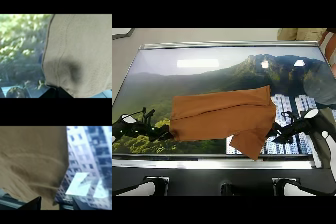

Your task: Fold the shirts.

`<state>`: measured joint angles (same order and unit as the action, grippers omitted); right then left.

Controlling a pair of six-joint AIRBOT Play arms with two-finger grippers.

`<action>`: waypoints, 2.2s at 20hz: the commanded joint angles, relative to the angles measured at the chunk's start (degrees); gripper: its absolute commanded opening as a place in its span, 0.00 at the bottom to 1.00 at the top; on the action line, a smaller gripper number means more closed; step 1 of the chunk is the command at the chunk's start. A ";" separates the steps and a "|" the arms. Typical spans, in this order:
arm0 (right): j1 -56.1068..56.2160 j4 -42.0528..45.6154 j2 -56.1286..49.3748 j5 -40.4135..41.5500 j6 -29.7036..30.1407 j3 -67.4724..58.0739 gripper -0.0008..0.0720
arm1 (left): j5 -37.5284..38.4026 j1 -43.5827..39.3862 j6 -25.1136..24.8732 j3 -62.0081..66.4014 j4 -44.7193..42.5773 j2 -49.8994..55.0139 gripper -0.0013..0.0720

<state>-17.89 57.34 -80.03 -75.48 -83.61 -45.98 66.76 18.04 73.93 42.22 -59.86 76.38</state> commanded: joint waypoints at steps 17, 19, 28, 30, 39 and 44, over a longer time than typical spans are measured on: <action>0.00 -10.25 5.29 3.43 1.33 -6.23 0.06 | 3.85 -0.04 -1.92 10.36 1.22 -6.43 0.06; 0.00 -10.27 3.74 5.84 -0.20 -12.85 0.06 | 3.21 -0.48 0.09 16.24 1.42 -5.01 0.06; 9.09 -8.90 -19.71 19.50 -7.85 -43.91 0.06 | 8.79 -2.80 6.71 41.79 1.44 19.47 0.07; 9.16 -9.66 -23.21 20.55 -7.89 -47.06 0.06 | 8.13 -3.13 7.30 44.13 1.49 22.80 0.07; 10.69 -11.37 -28.83 21.44 -6.56 -47.32 0.57 | 7.69 -3.89 10.08 46.38 2.84 29.35 0.85; 0.79 3.48 -23.52 13.35 -4.61 -47.32 0.85 | 14.51 0.50 12.63 54.73 2.43 28.35 0.85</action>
<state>-12.49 51.31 -105.47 -57.69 -88.03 -93.21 77.28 16.47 84.49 93.08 -57.34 105.12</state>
